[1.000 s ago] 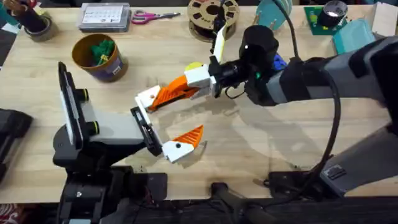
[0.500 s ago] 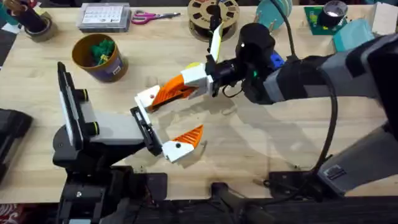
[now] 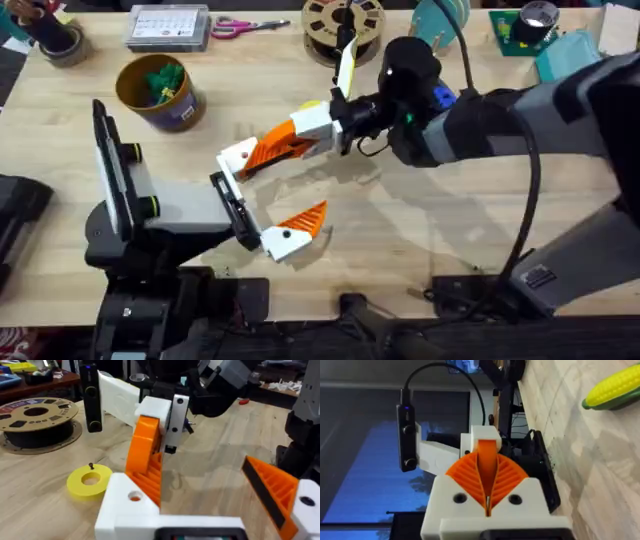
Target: Pick up the gripper from the table and insert it into the empty holder that is missing its gripper. Then pick up a screw, insert it into the mounting hole, and use the screwdriver to tighten it. Finally, clean up the table by picking up the vegetable and placing it into the bucket.
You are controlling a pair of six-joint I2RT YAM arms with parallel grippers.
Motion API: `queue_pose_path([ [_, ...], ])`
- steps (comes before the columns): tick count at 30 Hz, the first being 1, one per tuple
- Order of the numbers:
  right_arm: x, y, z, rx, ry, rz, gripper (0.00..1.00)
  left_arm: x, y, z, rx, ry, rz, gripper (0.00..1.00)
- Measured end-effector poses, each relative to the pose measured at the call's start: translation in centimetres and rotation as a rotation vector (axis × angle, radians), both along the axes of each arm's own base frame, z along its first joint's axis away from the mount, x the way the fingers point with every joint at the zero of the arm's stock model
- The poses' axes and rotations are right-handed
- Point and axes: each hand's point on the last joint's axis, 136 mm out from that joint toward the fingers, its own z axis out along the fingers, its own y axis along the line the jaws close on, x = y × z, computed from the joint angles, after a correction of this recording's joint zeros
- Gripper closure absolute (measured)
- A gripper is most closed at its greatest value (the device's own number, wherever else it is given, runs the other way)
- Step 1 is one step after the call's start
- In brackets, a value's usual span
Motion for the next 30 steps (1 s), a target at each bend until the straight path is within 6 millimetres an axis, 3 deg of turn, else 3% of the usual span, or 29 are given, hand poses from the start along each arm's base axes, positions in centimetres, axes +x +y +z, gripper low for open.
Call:
queue_pose_path([
  [30,0.0,-0.67,0.29,0.008,-0.003,0.046,0.992,-0.34,-0.2,0.01,0.009,-0.018,-0.024,0.015],
])
